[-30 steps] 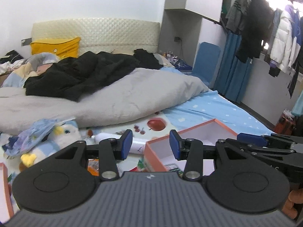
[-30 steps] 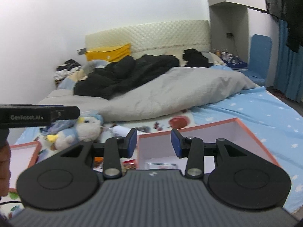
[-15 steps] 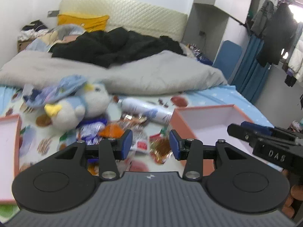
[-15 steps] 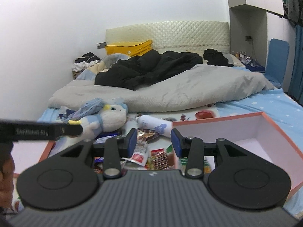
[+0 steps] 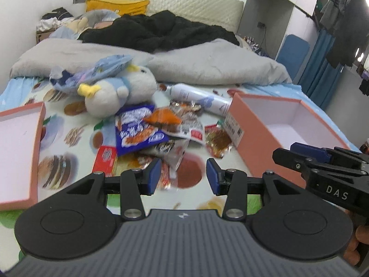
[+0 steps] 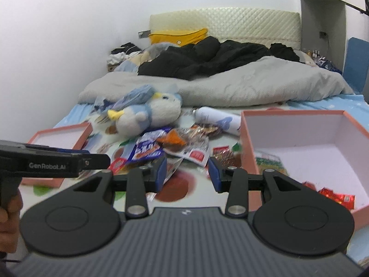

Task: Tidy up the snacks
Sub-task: 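Withdraw both tools from the pink box back toward the snack pile, then grasp the blue noodle-snack bag with the left gripper while the right grasps the clear wrapped candy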

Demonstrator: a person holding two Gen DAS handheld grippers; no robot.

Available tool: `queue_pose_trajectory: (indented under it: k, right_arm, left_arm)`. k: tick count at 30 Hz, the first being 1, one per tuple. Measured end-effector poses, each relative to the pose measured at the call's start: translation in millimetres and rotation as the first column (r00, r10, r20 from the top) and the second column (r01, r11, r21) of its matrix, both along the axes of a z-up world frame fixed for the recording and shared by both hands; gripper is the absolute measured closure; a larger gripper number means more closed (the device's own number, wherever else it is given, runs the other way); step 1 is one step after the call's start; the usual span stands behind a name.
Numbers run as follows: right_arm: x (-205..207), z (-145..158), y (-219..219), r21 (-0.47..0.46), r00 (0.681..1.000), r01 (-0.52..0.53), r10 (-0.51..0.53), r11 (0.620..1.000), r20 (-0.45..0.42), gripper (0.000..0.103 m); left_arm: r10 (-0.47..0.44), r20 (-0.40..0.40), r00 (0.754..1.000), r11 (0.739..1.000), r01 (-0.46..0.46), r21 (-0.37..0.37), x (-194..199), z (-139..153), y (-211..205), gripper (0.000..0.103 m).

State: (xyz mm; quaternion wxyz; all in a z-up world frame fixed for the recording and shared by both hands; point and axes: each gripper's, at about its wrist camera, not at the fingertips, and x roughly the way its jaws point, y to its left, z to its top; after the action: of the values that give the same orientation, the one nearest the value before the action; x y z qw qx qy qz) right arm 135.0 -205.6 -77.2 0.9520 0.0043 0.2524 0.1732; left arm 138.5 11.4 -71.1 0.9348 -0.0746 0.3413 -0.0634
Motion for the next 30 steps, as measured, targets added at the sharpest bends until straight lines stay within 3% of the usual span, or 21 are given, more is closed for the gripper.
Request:
queue_pose_trajectory:
  k: [7,15,17,19,20,30]
  right_arm:
    - [-12,-25,10,-0.009,0.998,-0.015,0.015,1.0,-0.065,0.061]
    - [-9,-44,23,-0.041,0.995,-0.032,0.027,0.999,-0.099,0.061]
    - [-4,-50,28,-0.055,0.993,-0.04,0.033,0.998,-0.115,0.054]
    - [3,-56,32,-0.066,0.992,-0.037,0.029,0.997,-0.121,0.022]
    - [7,-59,34,-0.066,0.992,-0.033,0.025,0.997,-0.121,0.017]
    - [70,-91,59,-0.056,0.986,-0.049,0.04,0.997,-0.161,0.016]
  left_arm:
    - [0.012,-0.039,0.999,1.0,-0.012,-0.008,-13,-19,12,0.054]
    - [0.04,-0.072,0.997,0.999,-0.043,-0.029,-8,-48,30,0.042]
    - [0.054,-0.087,0.995,0.998,-0.057,-0.032,-3,-57,36,0.035]
    - [0.067,-0.097,0.993,0.997,-0.071,-0.036,3,-66,44,0.025]
    - [0.075,-0.1,0.992,0.996,-0.079,-0.03,7,-72,48,0.016]
    - [0.09,-0.128,0.988,0.996,-0.087,0.025,56,-112,74,0.008]
